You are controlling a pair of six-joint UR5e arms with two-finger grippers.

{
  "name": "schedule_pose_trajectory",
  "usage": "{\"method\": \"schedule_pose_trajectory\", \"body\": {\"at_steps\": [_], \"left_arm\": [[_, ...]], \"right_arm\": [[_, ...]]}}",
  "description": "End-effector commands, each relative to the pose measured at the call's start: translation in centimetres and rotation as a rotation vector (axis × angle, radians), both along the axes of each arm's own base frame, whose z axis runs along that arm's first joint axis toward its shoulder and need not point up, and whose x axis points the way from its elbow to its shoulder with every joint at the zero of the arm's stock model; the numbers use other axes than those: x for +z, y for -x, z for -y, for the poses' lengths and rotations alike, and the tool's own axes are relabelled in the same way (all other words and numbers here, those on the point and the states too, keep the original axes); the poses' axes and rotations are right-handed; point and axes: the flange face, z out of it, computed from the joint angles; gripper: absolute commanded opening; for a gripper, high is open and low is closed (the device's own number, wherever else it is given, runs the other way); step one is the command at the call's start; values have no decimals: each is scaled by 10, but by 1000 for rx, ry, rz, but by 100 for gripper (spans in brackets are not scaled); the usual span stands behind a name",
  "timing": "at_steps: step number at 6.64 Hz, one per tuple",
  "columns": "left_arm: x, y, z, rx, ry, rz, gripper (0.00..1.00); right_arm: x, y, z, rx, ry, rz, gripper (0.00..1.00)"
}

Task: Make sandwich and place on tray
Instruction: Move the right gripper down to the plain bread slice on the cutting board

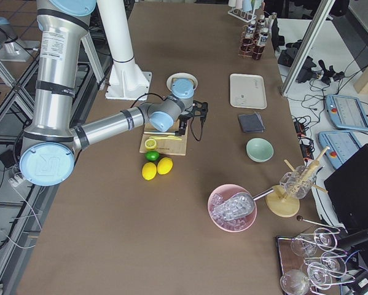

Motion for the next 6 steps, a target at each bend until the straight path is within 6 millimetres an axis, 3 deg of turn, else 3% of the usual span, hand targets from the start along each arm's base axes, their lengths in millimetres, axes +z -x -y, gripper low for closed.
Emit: {"method": "schedule_pose_trajectory", "body": {"at_steps": [1,5,6], "left_arm": [[0,-14,2,33,-1,4,98],[7,-14,2,18,29,4,98],[6,-14,3,-5,27,1,98]], "right_arm": [[-21,52,-36,-4,-2,-3,100],[-31,124,-84,-22,6,-13,98],[-23,134,-89,-35,7,-28,98]]}}
